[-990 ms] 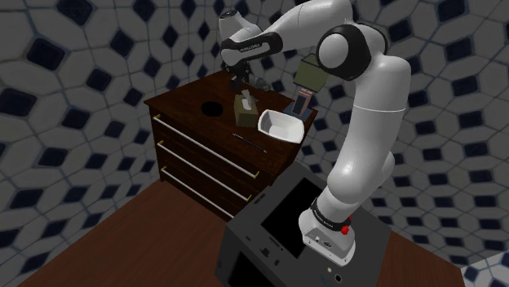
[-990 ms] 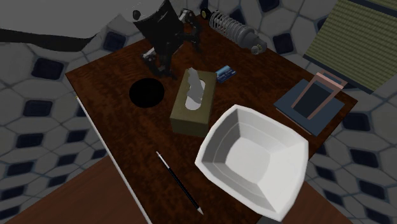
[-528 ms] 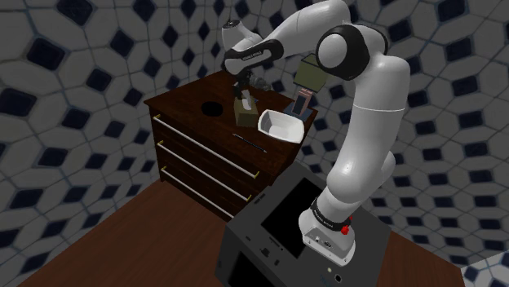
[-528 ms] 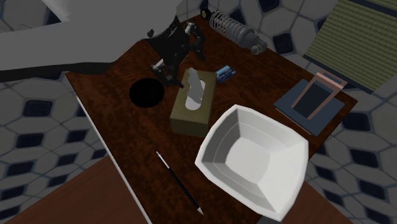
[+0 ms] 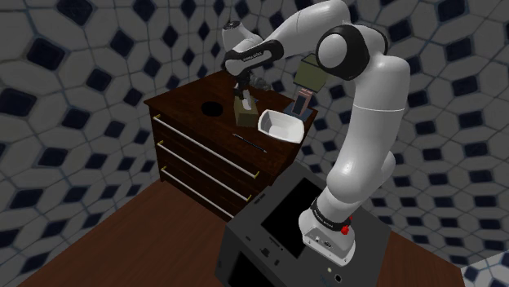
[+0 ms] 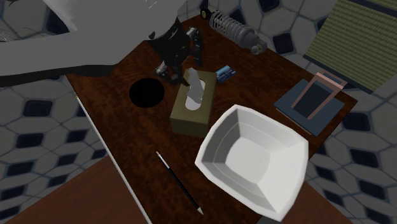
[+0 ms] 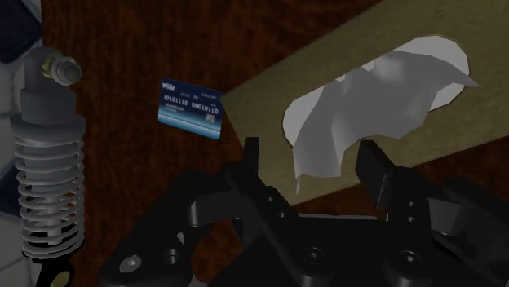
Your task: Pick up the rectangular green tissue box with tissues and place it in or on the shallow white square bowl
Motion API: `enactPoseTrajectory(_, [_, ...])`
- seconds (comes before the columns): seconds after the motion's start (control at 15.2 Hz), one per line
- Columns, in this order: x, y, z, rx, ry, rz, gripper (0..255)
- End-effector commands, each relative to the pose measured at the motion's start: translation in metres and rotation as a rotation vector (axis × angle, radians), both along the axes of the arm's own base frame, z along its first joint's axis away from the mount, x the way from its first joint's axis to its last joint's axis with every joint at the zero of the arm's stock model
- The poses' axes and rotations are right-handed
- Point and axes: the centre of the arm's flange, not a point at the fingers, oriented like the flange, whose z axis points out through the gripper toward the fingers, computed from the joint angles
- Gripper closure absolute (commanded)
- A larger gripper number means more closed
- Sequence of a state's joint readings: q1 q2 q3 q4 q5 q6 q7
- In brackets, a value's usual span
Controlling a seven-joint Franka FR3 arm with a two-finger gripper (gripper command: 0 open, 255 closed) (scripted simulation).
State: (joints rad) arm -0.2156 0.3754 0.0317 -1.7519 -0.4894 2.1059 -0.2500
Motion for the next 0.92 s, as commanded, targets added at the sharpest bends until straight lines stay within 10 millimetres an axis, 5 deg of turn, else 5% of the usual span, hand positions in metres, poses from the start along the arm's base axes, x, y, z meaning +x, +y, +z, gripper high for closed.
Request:
enactPoseTrajectory(0.0, [0.0,0.0,0.0,0.0,0.0,0.0,255])
enactPoseTrajectory(0.53, [0.0,0.0,0.0,0.0,0.0,0.0,255])
enactPoseTrajectory(0.86, [0.0,0.0,0.026,0.0,0.0,0.0,255])
